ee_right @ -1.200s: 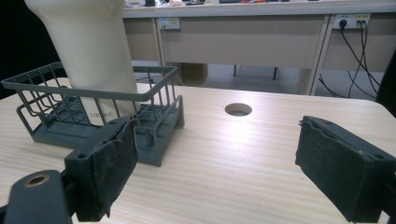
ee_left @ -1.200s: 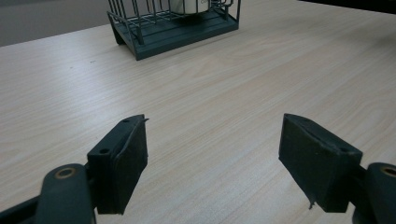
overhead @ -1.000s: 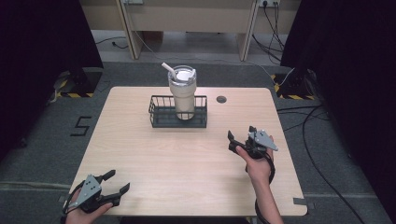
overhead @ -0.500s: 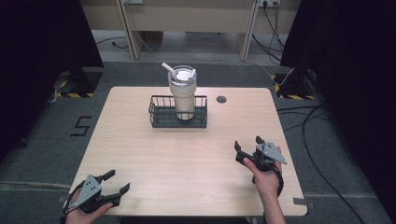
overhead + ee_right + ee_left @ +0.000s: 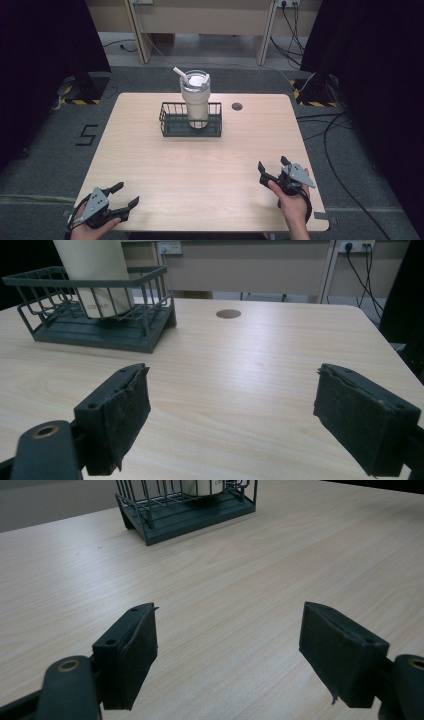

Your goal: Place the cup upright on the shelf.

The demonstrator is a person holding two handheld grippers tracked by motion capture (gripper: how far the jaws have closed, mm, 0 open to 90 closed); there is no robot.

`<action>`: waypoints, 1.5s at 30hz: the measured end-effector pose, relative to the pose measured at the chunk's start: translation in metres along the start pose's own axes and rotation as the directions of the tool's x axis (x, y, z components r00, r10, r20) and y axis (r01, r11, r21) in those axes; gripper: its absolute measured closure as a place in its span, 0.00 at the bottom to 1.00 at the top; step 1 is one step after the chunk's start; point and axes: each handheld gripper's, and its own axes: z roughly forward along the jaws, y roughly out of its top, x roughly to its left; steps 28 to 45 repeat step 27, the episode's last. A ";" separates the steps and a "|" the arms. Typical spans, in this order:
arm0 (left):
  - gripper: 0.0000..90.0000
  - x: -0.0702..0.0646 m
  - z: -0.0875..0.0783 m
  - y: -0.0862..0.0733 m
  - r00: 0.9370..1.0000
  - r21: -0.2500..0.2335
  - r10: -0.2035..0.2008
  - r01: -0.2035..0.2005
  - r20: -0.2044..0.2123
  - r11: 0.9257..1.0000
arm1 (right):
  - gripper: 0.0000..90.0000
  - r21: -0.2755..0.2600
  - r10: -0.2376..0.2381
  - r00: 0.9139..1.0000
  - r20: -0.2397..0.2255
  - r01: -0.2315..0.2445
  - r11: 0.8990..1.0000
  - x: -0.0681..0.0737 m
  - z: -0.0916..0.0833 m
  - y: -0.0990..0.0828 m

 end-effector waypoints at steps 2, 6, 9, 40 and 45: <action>0.25 0.000 0.000 0.000 1.000 0.000 0.000 0.000 0.000 1.000 | 0.17 0.004 0.001 1.000 0.001 -0.001 1.000 -0.001 -0.003 -0.003; 0.25 0.000 0.000 0.000 1.000 0.002 0.002 -0.002 0.000 1.000 | 0.17 0.009 -0.001 1.000 0.005 0.001 1.000 -0.004 -0.009 -0.009; 0.25 0.000 0.000 0.000 1.000 0.002 0.001 -0.001 -0.001 1.000 | 0.17 0.012 0.000 1.000 0.009 0.000 1.000 -0.006 -0.013 -0.012; 0.25 -0.003 0.001 0.002 1.000 -0.011 0.007 -0.007 0.018 1.000 | 0.17 -0.044 0.057 0.998 0.028 -0.055 0.998 -0.009 -0.024 -0.025; 0.25 -0.003 0.001 0.002 1.000 -0.011 0.007 -0.007 0.018 1.000 | 0.17 -0.044 0.057 0.998 0.028 -0.055 0.998 -0.009 -0.024 -0.025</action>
